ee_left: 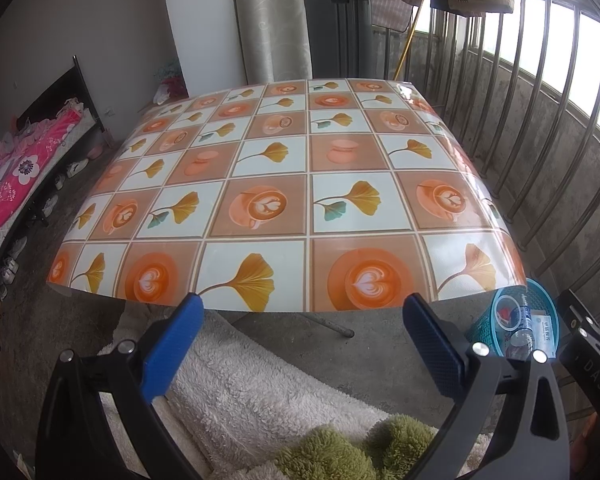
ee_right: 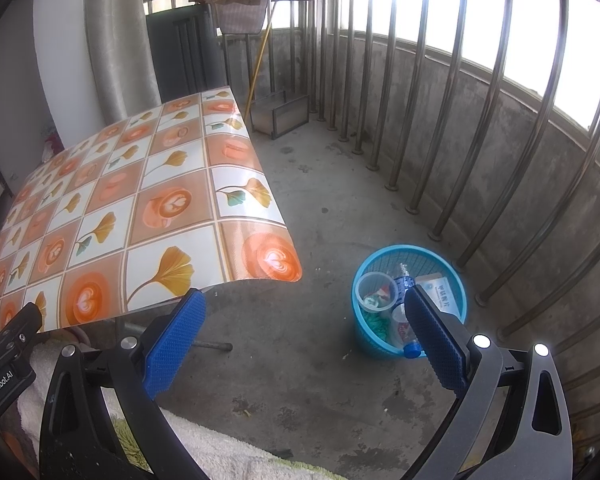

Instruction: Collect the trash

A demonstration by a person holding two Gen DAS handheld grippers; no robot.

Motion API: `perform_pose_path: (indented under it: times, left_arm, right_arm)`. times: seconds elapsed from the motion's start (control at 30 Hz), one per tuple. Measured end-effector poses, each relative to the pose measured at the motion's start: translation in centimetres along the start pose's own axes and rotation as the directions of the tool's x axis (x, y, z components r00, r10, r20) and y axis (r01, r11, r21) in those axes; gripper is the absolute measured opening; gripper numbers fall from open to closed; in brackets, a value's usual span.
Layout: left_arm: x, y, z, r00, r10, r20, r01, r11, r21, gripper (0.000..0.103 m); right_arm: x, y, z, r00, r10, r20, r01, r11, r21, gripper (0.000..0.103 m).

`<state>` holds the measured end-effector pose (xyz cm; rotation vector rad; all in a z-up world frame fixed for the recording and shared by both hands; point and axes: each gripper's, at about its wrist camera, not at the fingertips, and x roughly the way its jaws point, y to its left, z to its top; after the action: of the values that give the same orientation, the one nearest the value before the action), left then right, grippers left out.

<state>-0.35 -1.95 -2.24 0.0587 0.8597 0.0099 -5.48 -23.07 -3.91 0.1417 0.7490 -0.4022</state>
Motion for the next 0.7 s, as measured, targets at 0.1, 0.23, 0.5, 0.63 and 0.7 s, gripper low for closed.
perform_pose_path:
  times: [0.1, 0.23, 0.5, 0.63, 0.7]
  left_arm:
    - [-0.02, 0.01, -0.01, 1.0, 0.0, 0.0, 0.0, 1.0, 0.001, 0.098]
    - [-0.02, -0.03, -0.01, 1.0, 0.001, 0.001, -0.001, 1.0, 0.001, 0.098]
    - [-0.03, -0.06, -0.01, 1.0, 0.001, 0.001, -0.001, 1.0, 0.002, 0.098]
    - [-0.02, -0.1, -0.01, 1.0, 0.001, 0.0, -0.001, 1.0, 0.002, 0.098]
    - [-0.02, -0.12, -0.01, 1.0, 0.001, 0.0, -0.001, 1.0, 0.002, 0.098]
  right_arm:
    - [0.01, 0.23, -0.25, 1.0, 0.001, -0.001, -0.001, 1.0, 0.0, 0.096]
    - [0.01, 0.26, -0.33, 1.0, 0.002, -0.002, -0.002, 1.0, 0.0, 0.095]
    - [0.01, 0.17, -0.24, 1.0, 0.003, -0.003, -0.003, 1.0, -0.001, 0.096]
    - [0.01, 0.14, -0.2, 1.0, 0.003, -0.004, -0.003, 1.0, -0.001, 0.096]
    - [0.01, 0.12, -0.19, 1.0, 0.003, -0.004, -0.003, 1.0, 0.0, 0.096]
